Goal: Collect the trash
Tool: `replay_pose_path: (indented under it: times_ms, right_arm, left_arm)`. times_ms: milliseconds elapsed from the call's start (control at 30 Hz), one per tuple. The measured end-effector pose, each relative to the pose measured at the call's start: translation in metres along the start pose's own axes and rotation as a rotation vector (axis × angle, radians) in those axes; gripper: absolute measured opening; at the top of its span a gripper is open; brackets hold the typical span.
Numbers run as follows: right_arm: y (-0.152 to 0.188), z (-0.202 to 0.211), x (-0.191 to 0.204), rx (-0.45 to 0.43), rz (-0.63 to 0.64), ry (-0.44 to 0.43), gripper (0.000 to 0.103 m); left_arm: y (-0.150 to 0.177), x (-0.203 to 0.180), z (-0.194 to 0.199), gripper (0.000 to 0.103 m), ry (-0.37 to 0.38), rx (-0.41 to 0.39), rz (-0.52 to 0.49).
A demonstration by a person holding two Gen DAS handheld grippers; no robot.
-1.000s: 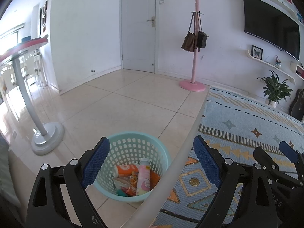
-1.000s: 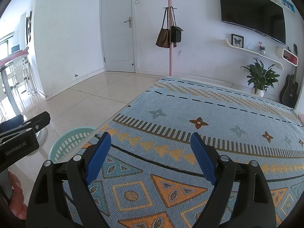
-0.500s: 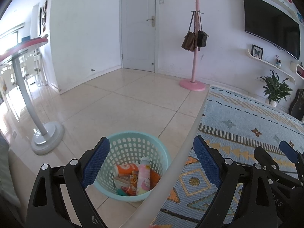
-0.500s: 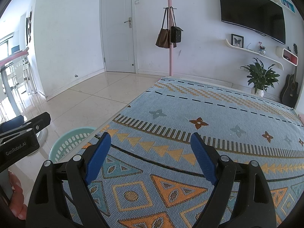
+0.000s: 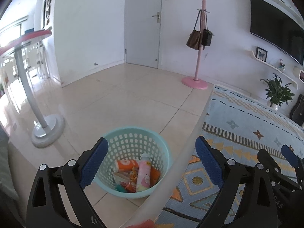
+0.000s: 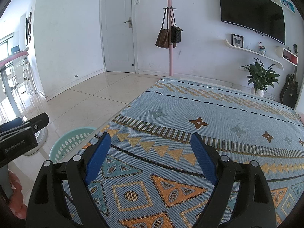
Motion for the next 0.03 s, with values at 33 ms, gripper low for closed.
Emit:
replay_pose_path:
  times_ms: [33]
  right_arm:
    - [0.0,0.0,0.0,0.0,0.0,0.0,0.082]
  left_arm:
    - [-0.0001,0.0004,-0.0006,0.091,0.004,0.003,0.003]
Point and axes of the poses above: each gripper's, at about its wrist camera, not at the fingertips, and z roughly against the way its jaws point, x to its left, y to its underside, the point moved 4 cm from there along -z, roughly the way its jaws point, and after that the axes turned 3 degrees about z, right-handed, at the moved point
